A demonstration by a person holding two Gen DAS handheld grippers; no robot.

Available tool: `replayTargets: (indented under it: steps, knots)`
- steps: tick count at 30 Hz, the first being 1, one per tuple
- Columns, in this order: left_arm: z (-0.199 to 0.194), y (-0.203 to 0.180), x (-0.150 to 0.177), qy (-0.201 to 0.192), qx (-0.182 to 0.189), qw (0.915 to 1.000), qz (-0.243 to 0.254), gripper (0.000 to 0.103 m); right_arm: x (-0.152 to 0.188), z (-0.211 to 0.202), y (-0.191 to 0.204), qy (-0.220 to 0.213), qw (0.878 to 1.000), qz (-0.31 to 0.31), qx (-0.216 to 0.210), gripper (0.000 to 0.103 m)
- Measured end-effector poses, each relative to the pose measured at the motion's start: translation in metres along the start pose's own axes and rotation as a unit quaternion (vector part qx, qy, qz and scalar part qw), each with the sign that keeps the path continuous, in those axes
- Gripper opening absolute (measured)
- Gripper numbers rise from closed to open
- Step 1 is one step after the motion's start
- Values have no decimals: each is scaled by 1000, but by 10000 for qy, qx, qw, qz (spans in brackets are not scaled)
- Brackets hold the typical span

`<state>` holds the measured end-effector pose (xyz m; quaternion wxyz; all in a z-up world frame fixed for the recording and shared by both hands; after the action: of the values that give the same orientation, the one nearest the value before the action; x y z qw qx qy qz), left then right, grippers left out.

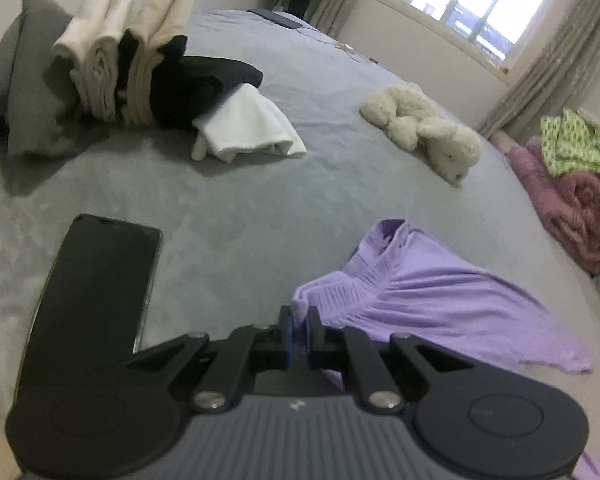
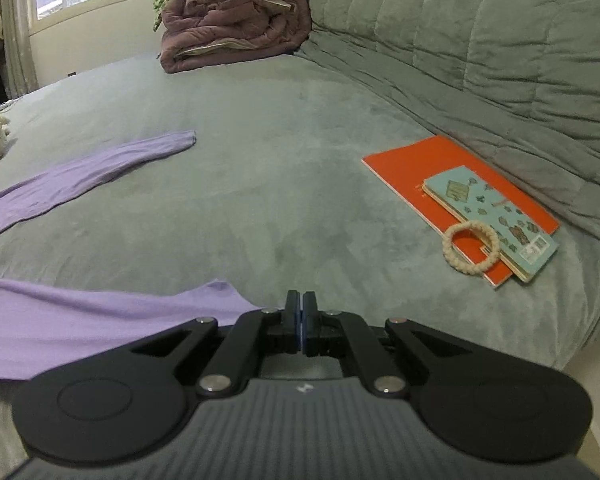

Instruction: Fold clothes

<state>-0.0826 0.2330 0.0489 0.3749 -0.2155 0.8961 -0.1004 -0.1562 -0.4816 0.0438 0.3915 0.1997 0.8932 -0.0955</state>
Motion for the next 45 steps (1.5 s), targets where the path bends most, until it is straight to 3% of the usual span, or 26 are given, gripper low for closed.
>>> replayTargets:
  steps: [8,11,13,15,20,21,22,24,26,27,28,29,32,35,40,45]
  knots:
    - [22,3,9,448,-217,9986,148,9,24,27,2,452,9988,-131,-97,2]
    - [20,1,8,409,-205,9986,267,26,18,18,0,391,9983,-336,-278,13]
    - [17,1,5,337,-238,9987,291,36,10,9,0,193,9975,-564,-367,13]
    - [15,0,1,244,-225,9990,293,39,0,5,1,-5,9960,-757,-478,13]
    - [20,-16,-8,87,-94,9991,401,44,-18,35,28,161,9863,-1382,-890,14]
    - [22,-20,-11,57,-105,9989,449,46,-19,41,32,243,9845,-1438,-975,19]
    - [25,-25,-13,13,-142,9986,514,47,-19,47,35,327,9826,-1493,-1060,33]
    - [31,-34,-19,-72,-216,9976,653,48,-20,60,42,493,9782,-1602,-1229,48]
    - [39,-43,-24,-137,-279,9964,792,48,-21,73,48,660,9731,-1710,-1397,48]
    - [43,-48,-27,-178,-285,9957,861,48,-18,72,51,672,9708,-1830,-1396,43]
    - [48,-53,-30,-222,-285,9950,930,48,-15,72,54,682,9685,-1950,-1394,21]
    - [52,-59,-32,-269,-282,9941,1007,48,-13,68,56,654,9672,-2029,-1380,6]
    - [65,-76,-38,-404,-328,9908,1253,48,-16,54,64,240,9709,-2163,-997,3]
    - [78,-91,-43,-475,-371,9875,1456,48,-24,43,62,-189,9813,-1813,-620,3]
    - [91,-100,-47,-496,-387,9856,1569,48,-7,64,71,84,9791,-2024,-165,3]
    - [96,-97,-56,-551,-385,9854,1564,48,-15,45,68,-331,9860,-1635,-15,3]
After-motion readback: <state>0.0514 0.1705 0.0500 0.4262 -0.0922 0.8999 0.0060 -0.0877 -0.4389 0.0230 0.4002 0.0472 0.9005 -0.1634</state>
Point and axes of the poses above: each gripper's, at about its wrist camera, not at the fingertips, and z roughly the way its jaws point, y to its left, x to its underside, the point moved 2 cm from there along z, roughly the way its jaws point, and after that the axes turned 1 degree about z, right-handed, at the moved point
